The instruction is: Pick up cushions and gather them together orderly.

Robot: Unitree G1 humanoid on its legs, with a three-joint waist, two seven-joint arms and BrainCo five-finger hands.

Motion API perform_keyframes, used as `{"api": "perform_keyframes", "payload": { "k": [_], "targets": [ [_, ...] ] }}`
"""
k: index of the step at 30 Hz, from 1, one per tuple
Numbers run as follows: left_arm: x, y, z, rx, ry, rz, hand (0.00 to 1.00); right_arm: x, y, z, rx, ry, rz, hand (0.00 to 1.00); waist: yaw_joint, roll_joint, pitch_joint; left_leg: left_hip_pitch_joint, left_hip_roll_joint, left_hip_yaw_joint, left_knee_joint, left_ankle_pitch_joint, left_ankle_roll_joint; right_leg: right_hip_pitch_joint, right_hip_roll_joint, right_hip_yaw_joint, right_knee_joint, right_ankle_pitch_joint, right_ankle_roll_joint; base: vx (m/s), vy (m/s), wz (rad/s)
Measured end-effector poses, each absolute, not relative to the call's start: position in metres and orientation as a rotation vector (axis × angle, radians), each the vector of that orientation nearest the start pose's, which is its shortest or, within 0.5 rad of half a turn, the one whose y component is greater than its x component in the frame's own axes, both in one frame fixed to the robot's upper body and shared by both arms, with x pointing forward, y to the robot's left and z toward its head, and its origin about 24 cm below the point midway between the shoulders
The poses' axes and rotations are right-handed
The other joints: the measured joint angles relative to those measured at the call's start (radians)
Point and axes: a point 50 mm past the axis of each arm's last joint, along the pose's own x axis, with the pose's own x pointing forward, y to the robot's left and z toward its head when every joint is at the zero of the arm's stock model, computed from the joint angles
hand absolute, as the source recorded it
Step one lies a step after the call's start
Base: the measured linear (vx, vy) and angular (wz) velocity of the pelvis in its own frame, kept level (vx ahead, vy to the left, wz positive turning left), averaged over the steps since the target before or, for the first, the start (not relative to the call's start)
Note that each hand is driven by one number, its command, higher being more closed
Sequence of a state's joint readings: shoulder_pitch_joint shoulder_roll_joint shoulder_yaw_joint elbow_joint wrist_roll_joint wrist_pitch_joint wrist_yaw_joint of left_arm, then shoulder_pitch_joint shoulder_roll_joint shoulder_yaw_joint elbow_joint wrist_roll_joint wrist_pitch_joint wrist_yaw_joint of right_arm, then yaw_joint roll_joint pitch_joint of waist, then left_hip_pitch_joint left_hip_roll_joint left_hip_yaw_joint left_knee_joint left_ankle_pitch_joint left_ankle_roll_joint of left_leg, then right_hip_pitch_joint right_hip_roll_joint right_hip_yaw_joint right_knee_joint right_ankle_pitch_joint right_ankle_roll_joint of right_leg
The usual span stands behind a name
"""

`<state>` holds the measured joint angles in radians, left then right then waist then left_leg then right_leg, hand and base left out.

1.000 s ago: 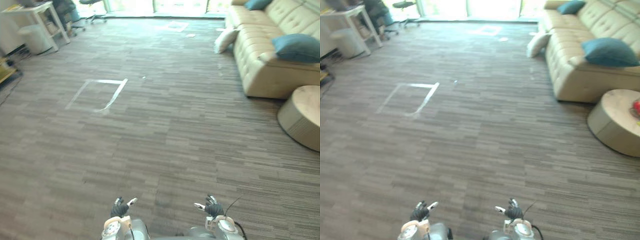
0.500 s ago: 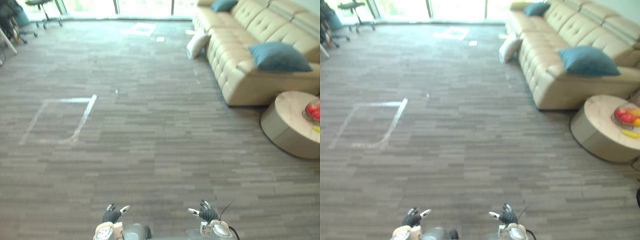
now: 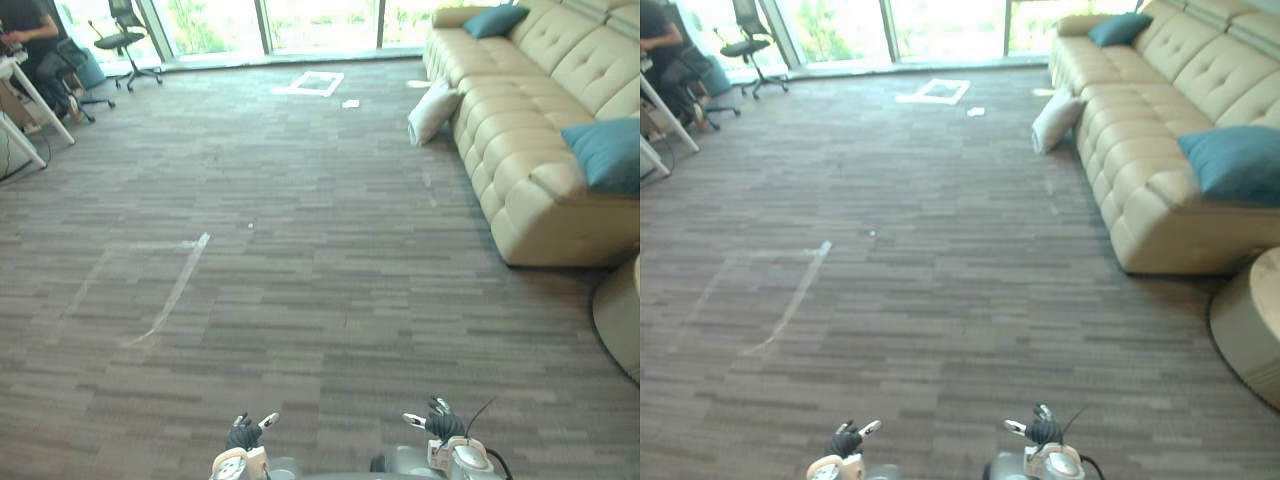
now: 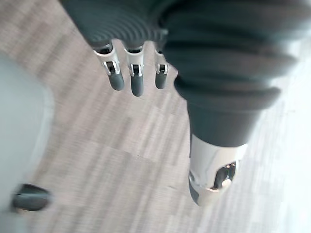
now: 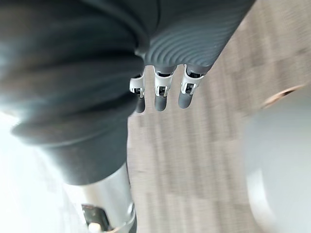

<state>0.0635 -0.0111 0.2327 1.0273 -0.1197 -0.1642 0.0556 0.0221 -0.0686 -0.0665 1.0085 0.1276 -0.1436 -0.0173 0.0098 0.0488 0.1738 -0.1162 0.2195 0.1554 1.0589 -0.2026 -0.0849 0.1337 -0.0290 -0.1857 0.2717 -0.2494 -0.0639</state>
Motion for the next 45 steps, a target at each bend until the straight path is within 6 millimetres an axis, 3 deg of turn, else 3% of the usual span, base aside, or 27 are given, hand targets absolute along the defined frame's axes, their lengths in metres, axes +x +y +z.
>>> {"api": "perform_keyframes", "payload": {
  "k": [3,5,6,9,11,12,13,14,16,18,19,21,23,24,27,28,29,31,33,35,37,38,40,41,42,44,45],
  "targets": [
    [0.118,0.189,-0.151,-0.141,0.897,0.329,0.00,0.133,-0.182,-0.148,0.088,0.903,-0.191,0.00,0.021,-0.013,0.000,-0.098,-0.047,0.107,-0.385,-0.033,0.024,0.128,-0.034,0.010,-0.111,-0.006,0.030,0.58,0.006,-0.29],
    [0.114,0.188,-0.151,-0.136,0.900,0.330,0.00,0.131,-0.181,-0.150,0.089,0.914,-0.192,0.00,0.036,-0.011,-0.004,-0.112,-0.106,0.087,-0.762,0.071,0.012,0.192,-0.048,0.036,-0.171,-0.033,0.064,0.49,0.141,-0.46],
    [0.115,0.188,-0.151,-0.144,0.890,0.336,0.00,0.127,-0.177,-0.152,0.094,0.933,-0.184,0.00,0.052,-0.023,-0.014,-0.123,-0.128,0.056,-0.783,0.212,0.013,0.215,-0.055,0.069,-0.200,-0.043,0.074,0.49,0.198,-0.47],
    [0.115,0.200,-0.150,-0.100,0.895,0.335,0.00,0.123,-0.166,-0.155,0.118,0.960,-0.168,0.00,0.039,-0.082,-0.044,-0.131,-0.180,0.059,-0.751,0.179,0.086,0.180,-0.111,0.135,-0.140,-0.007,0.066,0.64,0.247,-0.15],
    [0.116,0.204,-0.149,-0.100,0.890,0.347,0.00,0.120,-0.164,-0.156,0.131,0.965,-0.175,0.00,0.047,-0.112,-0.042,-0.071,-0.198,0.088,-0.724,0.097,0.095,0.068,-0.129,0.220,0.183,0.016,0.110,0.52,0.243,-0.20],
    [0.116,0.206,-0.149,-0.094,0.891,0.348,0.00,0.121,-0.166,-0.156,0.126,0.961,-0.177,0.00,0.045,-0.122,-0.038,-0.037,-0.210,0.092,-0.731,0.070,0.095,0.009,-0.138,0.236,0.334,0.056,0.157,0.38,0.172,-0.16],
    [0.115,0.209,-0.149,-0.083,0.894,0.351,0.00,0.122,-0.166,-0.155,0.121,0.955,-0.173,0.00,0.042,-0.126,-0.025,0.026,-0.225,0.101,-0.734,0.030,0.095,-0.093,-0.154,0.264,0.595,0.168,0.223,0.48,0.180,-0.06],
    [0.112,0.211,-0.150,-0.073,0.915,0.348,0.00,0.122,-0.169,-0.154,0.114,0.943,-0.176,0.00,0.031,-0.130,-0.022,0.114,-0.233,0.094,-0.743,-0.003,0.097,-0.178,-0.163,0.250,0.791,0.175,0.227,0.58,0.206,0.00],
    [0.110,0.208,-0.153,-0.076,0.939,0.340,0.00,0.121,-0.175,-0.152,0.102,0.927,-0.186,0.00,0.026,-0.120,-0.024,0.220,-0.229,0.090,-0.800,-0.029,0.094,-0.269,-0.162,0.195,0.861,0.122,0.191,0.57,0.134,0.00],
    [0.110,0.199,-0.155,-0.086,0.961,0.319,0.00,0.124,-0.189,-0.148,0.098,0.886,-0.228,0.00,0.003,-0.087,-0.006,0.379,-0.202,0.073,-0.901,-0.085,0.100,-0.453,-0.135,0.034,0.614,0.033,0.138,0.76,0.032,0.15],
    [0.110,0.198,-0.155,-0.090,0.962,0.317,0.00,0.126,-0.191,-0.147,0.102,0.878,-0.239,0.00,-0.003,-0.079,-0.004,0.394,-0.196,0.069,-0.908,-0.094,0.098,-0.462,-0.127,0.010,0.539,0.038,0.137,0.66,-0.055,0.41],
    [0.116,0.190,-0.155,-0.096,0.951,0.288,0.00,0.129,-0.192,-0.145,0.100,0.862,-0.242,0.00,-0.023,-0.072,-0.007,0.469,-0.191,0.041,-0.961,-0.121,0.085,-0.477,-0.094,-0.052,0.118,0.149,0.117,0.63,-0.116,0.53],
    [0.116,0.183,-0.155,-0.114,0.948,0.282,0.00,0.130,-0.192,-0.145,0.102,0.859,-0.241,0.00,-0.026,-0.064,-0.012,0.513,-0.188,0.014,-0.972,-0.130,0.089,-0.481,-0.077,-0.026,0.101,0.254,0.055,0.68,-0.161,0.50],
    [0.118,0.172,-0.155,-0.141,0.947,0.271,0.00,0.133,-0.195,-0.143,0.089,0.851,-0.238,0.00,-0.026,-0.034,-0.024,0.529,-0.158,-0.010,-0.945,-0.126,0.087,-0.489,-0.064,-0.025,0.186,0.221,0.032,0.88,-0.227,0.44],
    [0.117,0.160,-0.156,-0.171,0.947,0.254,0.00,0.136,-0.204,-0.142,0.057,0.851,-0.238,0.00,-0.020,0.014,-0.033,0.456,-0.119,-0.074,-0.679,-0.044,0.019,-0.443,-0.057,-0.058,0.289,0.073,0.005,0.70,-0.211,0.21],
    [0.118,0.162,-0.156,-0.192,0.943,0.282,0.00,0.136,-0.204,-0.142,0.053,0.858,-0.235,0.00,-0.021,0.018,-0.027,0.318,-0.099,-0.135,-0.369,0.095,-0.084,-0.362,-0.041,-0.064,0.244,0.034,0.001,0.71,-0.226,0.13],
    [0.119,0.162,-0.155,-0.199,0.938,0.286,0.00,0.136,-0.204,-0.142,0.051,0.857,-0.233,0.00,-0.021,0.024,-0.024,0.277,-0.088,-0.138,-0.277,0.109,-0.108,-0.337,-0.030,-0.063,0.225,0.027,-0.002,0.83,-0.227,-0.10],
    [0.125,0.170,-0.151,-0.203,0.896,0.315,0.00,0.138,-0.197,-0.143,0.060,0.865,-0.217,0.00,-0.003,0.017,0.000,0.091,-0.029,-0.069,0.025,0.029,-0.030,-0.123,0.019,-0.042,0.087,-0.002,-0.021,0.61,-0.110,-0.31],
    [0.128,0.180,-0.148,-0.170,0.873,0.316,0.00,0.136,-0.186,-0.146,0.085,0.879,-0.203,0.00,0.001,-0.017,0.006,-0.008,-0.030,0.021,-0.046,-0.037,0.016,-0.001,0.011,-0.017,-0.003,-0.006,-0.018,0.51,-0.080,-0.42],
    [0.129,0.184,-0.147,-0.158,0.863,0.321,0.00,0.137,-0.180,-0.147,0.095,0.888,-0.190,0.00,0.019,-0.023,0.006,-0.088,-0.050,0.073,-0.236,-0.063,0.038,0.069,-0.004,0.027,-0.067,-0.017,0.005,0.49,-0.017,-0.79],
    [0.128,0.185,-0.147,-0.153,0.859,0.327,0.00,0.135,-0.177,-0.148,0.098,0.891,-0.183,0.00,0.029,-0.023,0.004,-0.130,-0.094,0.071,-0.567,-0.021,0.029,0.132,-0.024,0.064,-0.118,-0.046,0.038,0.63,0.144,-0.68],
    [0.124,0.188,-0.148,-0.144,0.864,0.333,0.00,0.133,-0.178,-0.149,0.094,0.904,-0.185,0.00,0.035,-0.020,0.001,-0.146,-0.111,0.043,-0.747,0.049,0.012,0.168,-0.029,0.091,-0.139,-0.075,0.050,0.60,0.225,-0.67],
    [0.113,0.198,-0.149,-0.134,0.882,0.365,0.00,0.122,-0.174,-0.154,0.100,0.946,-0.183,0.00,0.048,-0.063,-0.048,-0.164,-0.160,0.022,-0.724,0.188,0.024,0.180,-0.072,0.157,-0.135,-0.110,0.061,0.68,0.285,-0.74],
    [0.113,0.203,-0.149,-0.120,0.881,0.368,0.00,0.115,-0.167,-0.157,0.117,0.973,-0.178,0.00,0.049,-0.096,-0.065,-0.162,-0.179,0.044,-0.695,0.142,0.073,0.142,-0.108,0.195,-0.043,-0.103,0.062,0.72,0.265,-0.49],
    [0.112,0.204,-0.149,-0.117,0.883,0.370,0.00,0.115,-0.167,-0.157,0.122,0.971,-0.180,0.00,0.050,-0.106,-0.071,-0.155,-0.183,0.061,-0.686,0.133,0.081,0.114,-0.120,0.214,0.018,-0.097,0.076,0.71,0.253,-0.36],
    [0.112,0.210,-0.148,-0.100,0.888,0.372,0.00,0.115,-0.166,-0.157,0.128,0.969,-0.183,0.00,0.043,-0.132,-0.062,-0.076,-0.213,0.087,-0.672,0.067,0.104,0.008,-0.147,0.263,0.339,-0.019,0.181,0.69,0.290,-0.23],
    [0.114,0.210,-0.148,-0.089,0.891,0.363,0.00,0.117,-0.166,-0.156,0.122,0.959,-0.178,0.00,0.038,-0.129,-0.043,-0.010,-0.225,0.089,-0.677,0.025,0.112,-0.080,-0.149,0.282,0.576,0.077,0.255,0.67,0.237,-0.08]
  ]
}}
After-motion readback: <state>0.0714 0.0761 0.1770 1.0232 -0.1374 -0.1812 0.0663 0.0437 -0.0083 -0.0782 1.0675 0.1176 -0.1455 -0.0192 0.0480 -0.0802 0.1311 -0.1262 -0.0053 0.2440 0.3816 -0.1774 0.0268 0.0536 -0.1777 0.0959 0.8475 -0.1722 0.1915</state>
